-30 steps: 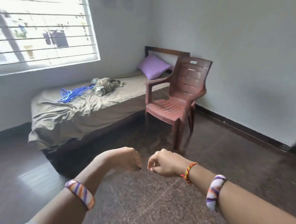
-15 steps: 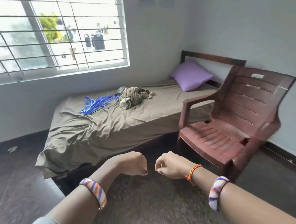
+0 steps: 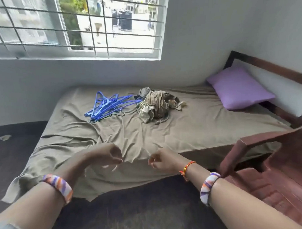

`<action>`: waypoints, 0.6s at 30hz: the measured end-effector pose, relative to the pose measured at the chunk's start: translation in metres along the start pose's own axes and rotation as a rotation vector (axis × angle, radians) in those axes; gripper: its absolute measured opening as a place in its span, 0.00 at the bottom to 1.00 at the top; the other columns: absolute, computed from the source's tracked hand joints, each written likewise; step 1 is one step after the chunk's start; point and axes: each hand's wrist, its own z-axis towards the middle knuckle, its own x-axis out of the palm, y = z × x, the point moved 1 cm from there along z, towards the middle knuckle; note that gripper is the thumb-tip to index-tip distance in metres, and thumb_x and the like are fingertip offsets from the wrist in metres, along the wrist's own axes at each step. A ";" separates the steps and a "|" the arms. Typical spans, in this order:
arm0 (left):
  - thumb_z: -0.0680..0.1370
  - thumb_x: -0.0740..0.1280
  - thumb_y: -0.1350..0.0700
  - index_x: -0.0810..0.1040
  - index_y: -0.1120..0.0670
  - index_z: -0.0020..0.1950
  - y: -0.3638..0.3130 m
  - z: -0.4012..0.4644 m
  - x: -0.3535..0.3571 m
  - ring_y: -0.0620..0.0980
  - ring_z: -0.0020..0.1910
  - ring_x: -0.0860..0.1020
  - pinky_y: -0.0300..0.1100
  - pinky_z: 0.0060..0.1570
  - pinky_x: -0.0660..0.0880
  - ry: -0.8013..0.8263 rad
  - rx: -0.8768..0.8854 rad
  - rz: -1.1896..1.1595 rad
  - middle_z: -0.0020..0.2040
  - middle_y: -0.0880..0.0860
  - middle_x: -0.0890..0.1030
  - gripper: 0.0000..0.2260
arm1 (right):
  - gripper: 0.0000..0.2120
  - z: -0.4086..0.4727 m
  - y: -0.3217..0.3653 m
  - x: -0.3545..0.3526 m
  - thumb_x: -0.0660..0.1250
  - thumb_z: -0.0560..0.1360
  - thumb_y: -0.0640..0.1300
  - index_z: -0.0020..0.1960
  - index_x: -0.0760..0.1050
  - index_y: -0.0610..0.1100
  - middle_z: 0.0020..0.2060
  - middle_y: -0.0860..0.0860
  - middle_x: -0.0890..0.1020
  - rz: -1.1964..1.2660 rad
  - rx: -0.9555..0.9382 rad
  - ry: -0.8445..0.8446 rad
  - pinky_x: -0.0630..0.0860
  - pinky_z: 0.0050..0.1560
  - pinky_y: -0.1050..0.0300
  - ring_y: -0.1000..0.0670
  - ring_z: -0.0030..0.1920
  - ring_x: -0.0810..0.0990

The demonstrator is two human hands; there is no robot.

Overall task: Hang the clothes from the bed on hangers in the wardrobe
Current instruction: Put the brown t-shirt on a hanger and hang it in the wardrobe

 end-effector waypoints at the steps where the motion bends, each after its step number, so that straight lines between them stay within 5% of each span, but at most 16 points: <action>1: 0.75 0.67 0.53 0.80 0.52 0.48 0.007 0.025 -0.016 0.45 0.39 0.77 0.37 0.42 0.73 0.012 0.004 -0.012 0.41 0.50 0.81 0.06 | 0.11 0.027 -0.004 -0.010 0.63 0.75 0.40 0.54 0.81 0.43 0.52 0.45 0.82 0.002 0.009 0.000 0.72 0.52 0.59 0.48 0.50 0.79; 4: 0.74 0.67 0.54 0.78 0.54 0.42 0.020 0.098 -0.059 0.46 0.35 0.73 0.38 0.38 0.69 0.021 0.055 -0.017 0.37 0.52 0.78 0.04 | 0.11 0.092 -0.021 -0.038 0.63 0.75 0.41 0.54 0.81 0.45 0.52 0.45 0.82 0.037 0.058 -0.026 0.74 0.55 0.57 0.48 0.52 0.79; 11: 0.75 0.68 0.56 0.81 0.60 0.52 0.015 0.261 -0.114 0.51 0.48 0.79 0.39 0.48 0.71 0.007 0.111 -0.027 0.49 0.56 0.82 0.09 | 0.11 0.194 -0.092 -0.086 0.63 0.75 0.39 0.54 0.81 0.43 0.51 0.45 0.82 0.148 0.143 -0.041 0.75 0.54 0.56 0.48 0.53 0.79; 14: 0.76 0.67 0.58 0.81 0.59 0.53 0.012 0.333 -0.120 0.35 0.31 0.75 0.29 0.33 0.70 -0.017 0.079 -0.135 0.45 0.53 0.81 0.08 | 0.11 0.242 -0.136 -0.102 0.62 0.75 0.38 0.54 0.80 0.42 0.51 0.45 0.82 0.146 0.158 -0.018 0.74 0.53 0.57 0.47 0.53 0.79; 18: 0.75 0.68 0.58 0.81 0.58 0.54 0.021 0.439 -0.120 0.38 0.28 0.69 0.28 0.27 0.65 -0.061 -0.070 -0.234 0.39 0.52 0.77 0.09 | 0.12 0.310 -0.208 -0.111 0.60 0.75 0.40 0.55 0.80 0.46 0.53 0.46 0.82 0.124 0.205 0.045 0.75 0.54 0.54 0.46 0.55 0.78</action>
